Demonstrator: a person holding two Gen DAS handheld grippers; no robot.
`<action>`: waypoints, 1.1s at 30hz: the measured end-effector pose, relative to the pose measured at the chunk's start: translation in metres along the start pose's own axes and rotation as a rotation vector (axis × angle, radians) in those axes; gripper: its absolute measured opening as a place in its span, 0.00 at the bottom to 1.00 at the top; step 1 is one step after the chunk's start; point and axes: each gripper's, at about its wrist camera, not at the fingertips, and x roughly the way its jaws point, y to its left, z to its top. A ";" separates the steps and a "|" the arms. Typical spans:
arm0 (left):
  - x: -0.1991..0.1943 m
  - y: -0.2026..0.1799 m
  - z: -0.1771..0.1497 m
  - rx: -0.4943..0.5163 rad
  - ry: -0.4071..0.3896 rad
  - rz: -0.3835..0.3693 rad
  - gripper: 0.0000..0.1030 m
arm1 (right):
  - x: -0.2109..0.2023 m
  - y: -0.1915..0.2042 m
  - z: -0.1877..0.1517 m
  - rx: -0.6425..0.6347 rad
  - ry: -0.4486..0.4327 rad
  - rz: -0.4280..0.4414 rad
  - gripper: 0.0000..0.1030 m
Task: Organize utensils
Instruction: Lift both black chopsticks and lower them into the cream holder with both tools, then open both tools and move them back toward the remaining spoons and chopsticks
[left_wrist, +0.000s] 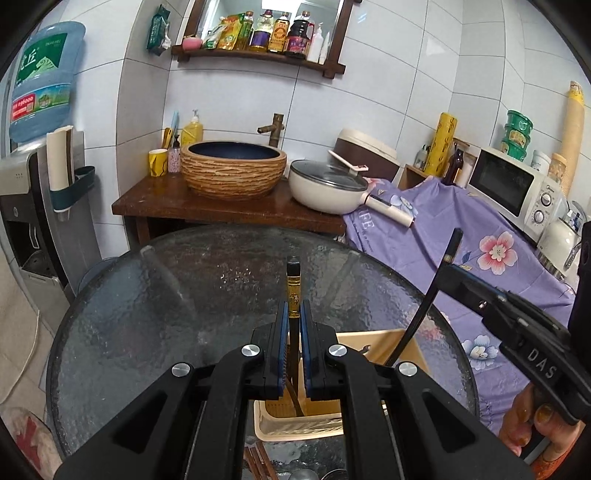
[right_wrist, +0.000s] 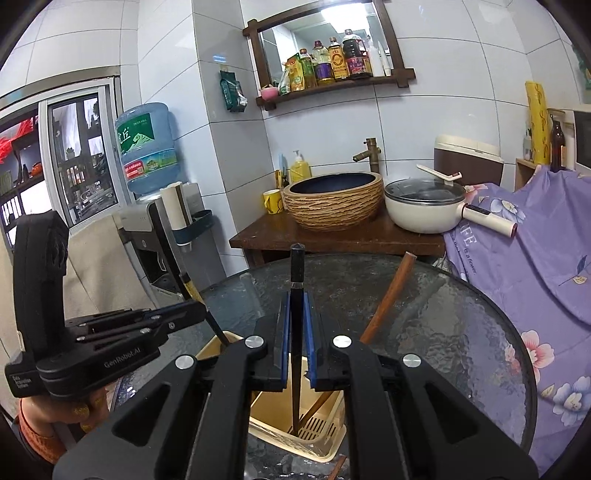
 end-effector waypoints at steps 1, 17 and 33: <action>0.001 0.000 -0.001 0.002 0.000 0.004 0.06 | 0.000 0.001 0.000 -0.006 -0.001 -0.002 0.08; -0.052 0.012 -0.025 -0.016 -0.142 0.074 0.74 | -0.044 0.012 -0.019 -0.061 -0.134 -0.047 0.63; -0.059 0.043 -0.140 -0.060 0.024 0.187 0.93 | -0.075 0.016 -0.125 -0.107 0.002 -0.162 0.73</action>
